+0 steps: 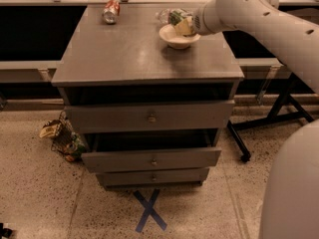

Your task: Place green can into paper bowl

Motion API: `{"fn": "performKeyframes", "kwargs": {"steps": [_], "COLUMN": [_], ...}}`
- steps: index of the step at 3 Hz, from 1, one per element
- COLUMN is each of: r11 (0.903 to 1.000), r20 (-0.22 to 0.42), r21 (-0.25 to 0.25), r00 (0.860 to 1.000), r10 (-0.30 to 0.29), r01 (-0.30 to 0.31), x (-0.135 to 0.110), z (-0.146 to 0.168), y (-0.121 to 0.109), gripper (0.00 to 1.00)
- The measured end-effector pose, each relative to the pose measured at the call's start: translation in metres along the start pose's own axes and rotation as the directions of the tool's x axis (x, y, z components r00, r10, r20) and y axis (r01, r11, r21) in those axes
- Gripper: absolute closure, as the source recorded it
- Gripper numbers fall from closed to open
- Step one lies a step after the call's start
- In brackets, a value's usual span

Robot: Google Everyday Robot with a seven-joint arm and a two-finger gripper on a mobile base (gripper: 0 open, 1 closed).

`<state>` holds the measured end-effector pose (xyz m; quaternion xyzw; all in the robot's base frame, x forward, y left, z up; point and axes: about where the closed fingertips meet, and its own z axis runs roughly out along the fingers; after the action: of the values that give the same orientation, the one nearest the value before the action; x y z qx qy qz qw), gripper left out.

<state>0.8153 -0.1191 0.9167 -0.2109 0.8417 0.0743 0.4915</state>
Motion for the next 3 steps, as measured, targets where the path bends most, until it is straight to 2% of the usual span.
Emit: {"fn": "performKeyframes", "kwargs": {"steps": [1,2,3], "r11": [0.9999,0.9994,0.9994], "r20": [-0.008,-0.003,-0.002], "r21": [-0.014,-0.034,-0.035], "r00": [1.000,1.000,1.000], "r10": [0.003,0.003,0.003], "r01": [-0.003,-0.003,-0.003], "x": [0.003,0.001,0.001], "z": [0.004,0.012,0.012], "y": [0.006,0.015,0.016], "gripper": [0.13,0.00,0.00]}}
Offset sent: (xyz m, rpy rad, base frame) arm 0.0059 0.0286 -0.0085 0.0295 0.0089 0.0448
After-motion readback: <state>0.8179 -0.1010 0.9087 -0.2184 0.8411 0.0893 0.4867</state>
